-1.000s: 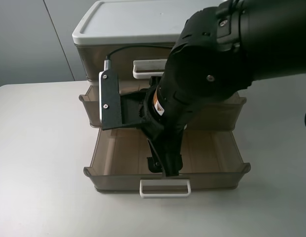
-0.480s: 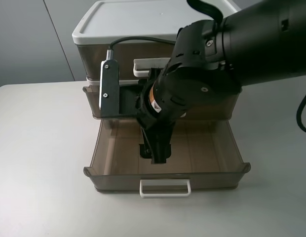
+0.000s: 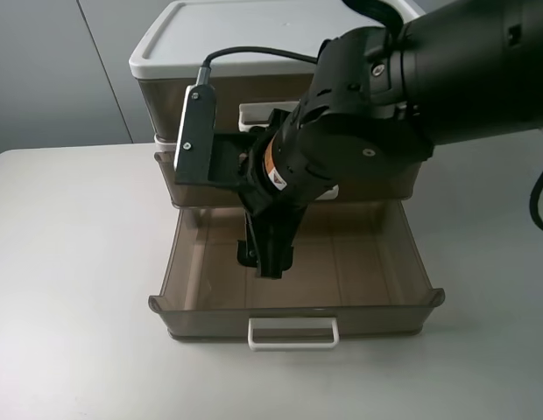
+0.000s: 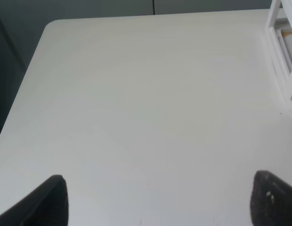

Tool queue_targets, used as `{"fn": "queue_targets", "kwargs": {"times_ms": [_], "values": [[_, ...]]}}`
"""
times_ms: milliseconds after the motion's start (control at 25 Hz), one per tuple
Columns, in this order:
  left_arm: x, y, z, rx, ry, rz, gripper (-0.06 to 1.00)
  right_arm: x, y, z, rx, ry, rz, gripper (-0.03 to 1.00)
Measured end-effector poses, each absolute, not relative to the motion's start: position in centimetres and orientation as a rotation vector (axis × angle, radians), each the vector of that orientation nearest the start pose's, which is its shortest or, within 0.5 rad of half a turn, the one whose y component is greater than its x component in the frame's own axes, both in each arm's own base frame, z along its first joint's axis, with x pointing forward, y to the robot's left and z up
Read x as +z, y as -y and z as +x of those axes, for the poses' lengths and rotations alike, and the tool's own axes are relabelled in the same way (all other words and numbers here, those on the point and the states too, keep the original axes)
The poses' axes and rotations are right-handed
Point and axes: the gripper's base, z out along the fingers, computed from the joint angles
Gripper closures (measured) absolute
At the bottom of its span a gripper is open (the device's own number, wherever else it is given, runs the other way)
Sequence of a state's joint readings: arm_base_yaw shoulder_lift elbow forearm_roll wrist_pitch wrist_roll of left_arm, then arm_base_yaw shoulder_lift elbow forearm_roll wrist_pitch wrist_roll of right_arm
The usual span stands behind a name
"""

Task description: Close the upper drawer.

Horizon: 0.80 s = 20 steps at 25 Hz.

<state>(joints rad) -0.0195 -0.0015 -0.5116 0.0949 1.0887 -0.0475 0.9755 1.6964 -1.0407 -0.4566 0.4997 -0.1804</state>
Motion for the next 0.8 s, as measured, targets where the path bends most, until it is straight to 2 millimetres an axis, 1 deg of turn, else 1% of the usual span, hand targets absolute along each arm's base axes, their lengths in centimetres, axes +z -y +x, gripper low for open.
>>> {"fn": "queue_targets", "kwargs": {"times_ms": [240, 560, 720, 800], "values": [[27.9, -0.8, -0.8, 0.072, -2.056, -0.036, 0.2, 21.1, -27.3, 20.5, -0.051, -1.933, -1.683, 0.32], [27.9, -0.8, -0.8, 0.072, -2.056, -0.036, 0.2, 22.0, -27.9, 18.6, 0.093, -2.018, -1.617, 0.32], [27.9, -0.8, -0.8, 0.072, -2.056, -0.036, 0.2, 22.7, -27.5, 17.8, 0.126, -2.05, -1.599, 0.32], [27.9, -0.8, -0.8, 0.072, -2.056, -0.036, 0.2, 22.4, -27.0, 17.3, 0.141, -2.076, -1.597, 0.32]]}}
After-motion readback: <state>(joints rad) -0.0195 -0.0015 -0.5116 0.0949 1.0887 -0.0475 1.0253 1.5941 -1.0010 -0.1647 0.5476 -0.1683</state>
